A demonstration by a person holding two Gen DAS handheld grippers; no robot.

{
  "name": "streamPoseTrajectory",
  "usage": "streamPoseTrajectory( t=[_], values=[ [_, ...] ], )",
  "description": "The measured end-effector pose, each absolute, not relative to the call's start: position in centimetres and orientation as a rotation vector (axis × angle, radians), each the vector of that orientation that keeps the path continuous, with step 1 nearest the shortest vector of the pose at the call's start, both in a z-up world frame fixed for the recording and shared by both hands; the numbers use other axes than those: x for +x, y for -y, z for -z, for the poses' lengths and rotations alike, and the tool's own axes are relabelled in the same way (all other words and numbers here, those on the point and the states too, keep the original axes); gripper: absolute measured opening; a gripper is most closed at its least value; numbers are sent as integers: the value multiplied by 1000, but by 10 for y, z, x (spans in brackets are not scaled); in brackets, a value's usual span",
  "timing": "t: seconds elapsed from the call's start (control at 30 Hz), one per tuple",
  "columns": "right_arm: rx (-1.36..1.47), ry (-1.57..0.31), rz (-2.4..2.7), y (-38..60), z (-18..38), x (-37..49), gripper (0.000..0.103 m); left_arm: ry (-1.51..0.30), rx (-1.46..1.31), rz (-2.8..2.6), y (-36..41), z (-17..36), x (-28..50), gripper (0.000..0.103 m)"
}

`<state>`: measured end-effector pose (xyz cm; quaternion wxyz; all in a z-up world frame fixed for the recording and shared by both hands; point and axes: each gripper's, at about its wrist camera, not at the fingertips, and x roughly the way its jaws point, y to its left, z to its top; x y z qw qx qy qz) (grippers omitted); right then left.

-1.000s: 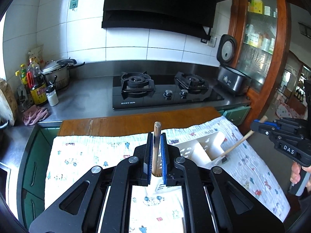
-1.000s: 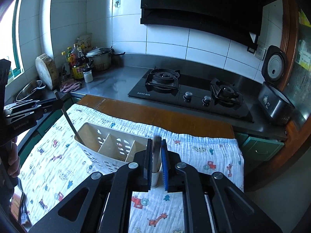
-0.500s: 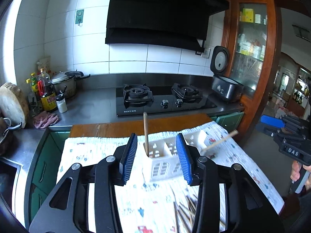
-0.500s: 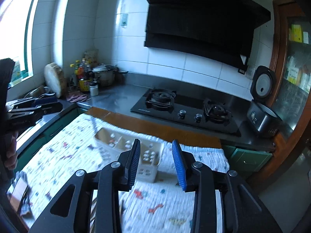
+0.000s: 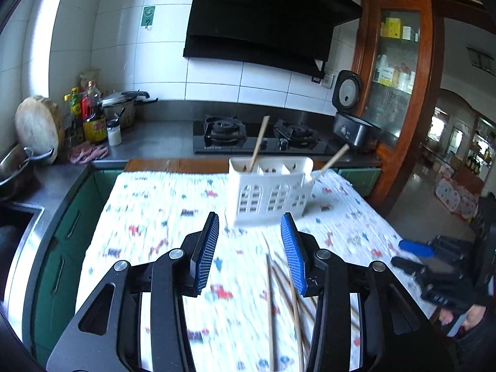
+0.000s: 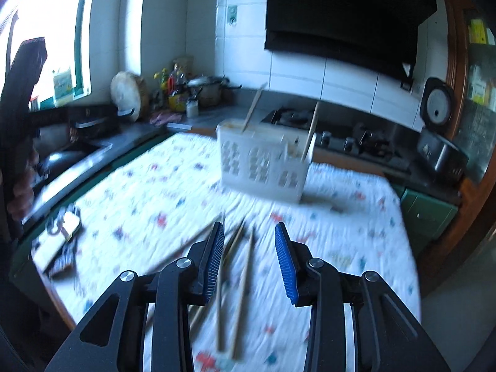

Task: Organize utensils
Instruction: 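Return the left tool to the pile and grasp a chopstick while the right tool grasps another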

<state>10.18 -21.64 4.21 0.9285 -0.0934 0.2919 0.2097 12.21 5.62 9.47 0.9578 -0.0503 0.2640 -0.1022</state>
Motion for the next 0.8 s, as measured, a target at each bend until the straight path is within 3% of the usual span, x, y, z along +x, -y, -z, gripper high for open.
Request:
streamPoseTrajectory(
  t=[0.43, 0.8],
  values=[
    [-179, -766, -469, 204, 61, 65, 24, -631, -152, 211, -59, -18, 69, 42],
    [-168, -833, -439, 202, 90, 78, 19, -740, -132, 259, -46, 37, 55, 42]
  ],
)
